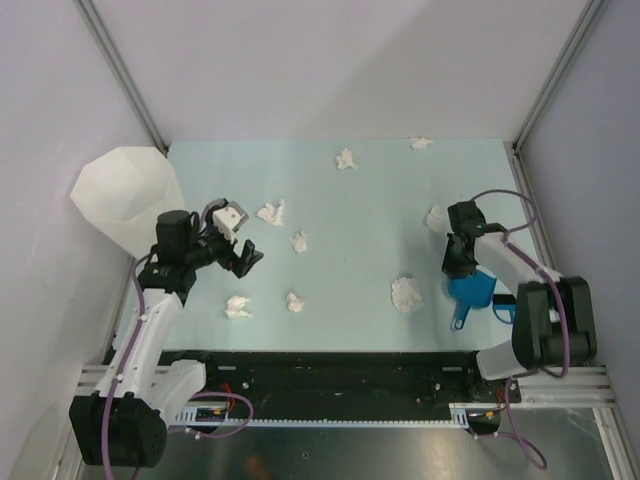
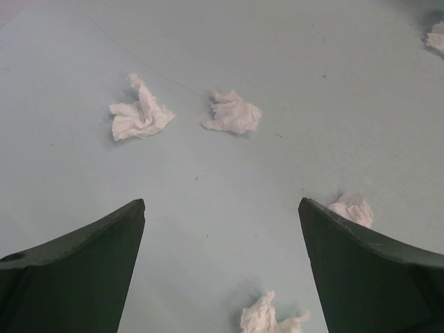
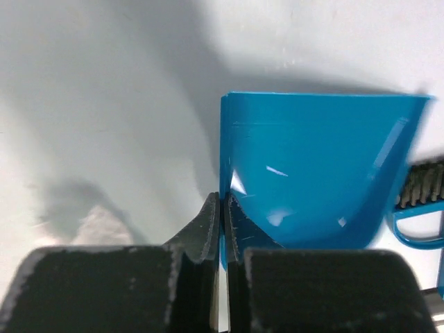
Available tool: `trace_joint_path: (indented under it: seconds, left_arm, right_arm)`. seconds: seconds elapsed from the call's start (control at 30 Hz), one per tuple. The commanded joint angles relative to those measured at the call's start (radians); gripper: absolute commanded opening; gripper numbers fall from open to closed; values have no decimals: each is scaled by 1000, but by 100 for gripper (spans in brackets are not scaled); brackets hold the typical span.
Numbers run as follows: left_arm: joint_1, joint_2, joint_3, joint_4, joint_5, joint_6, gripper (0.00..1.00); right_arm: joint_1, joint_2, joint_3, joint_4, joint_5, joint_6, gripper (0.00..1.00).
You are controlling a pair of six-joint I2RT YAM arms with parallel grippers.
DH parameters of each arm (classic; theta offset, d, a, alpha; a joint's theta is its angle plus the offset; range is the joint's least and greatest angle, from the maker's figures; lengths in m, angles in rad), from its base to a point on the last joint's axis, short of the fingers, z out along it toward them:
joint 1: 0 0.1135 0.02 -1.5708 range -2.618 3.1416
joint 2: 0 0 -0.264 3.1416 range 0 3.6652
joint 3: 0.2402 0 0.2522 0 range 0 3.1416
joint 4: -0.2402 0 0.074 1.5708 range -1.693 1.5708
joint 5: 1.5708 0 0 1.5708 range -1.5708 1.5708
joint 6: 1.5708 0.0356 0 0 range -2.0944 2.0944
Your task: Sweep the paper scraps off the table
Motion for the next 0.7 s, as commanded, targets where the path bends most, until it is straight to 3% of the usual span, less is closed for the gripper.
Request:
trace_joint_path:
  seconds: [0.0,0.1,0.23,0.4,0.67]
  left_arm:
    - [-5,-27,84,-95,-17,8,97]
    - [-5,-24,103,-118,-27,7,97]
    - [-5,-9,121,-122,-50,-2,97]
    - [-5,-1,115,-122,-29,-15,97]
    - [-6,2,77,-124,-93,10,97]
  right_arm:
    - [18,-228,107,7,1,69,0]
    - [61,-361,142,64,5,170,0]
    - [281,-360,185,246,62,267,0]
    - [433,-65,263,485,107,372,0]
    - [464,335,445,493,116,498,0]
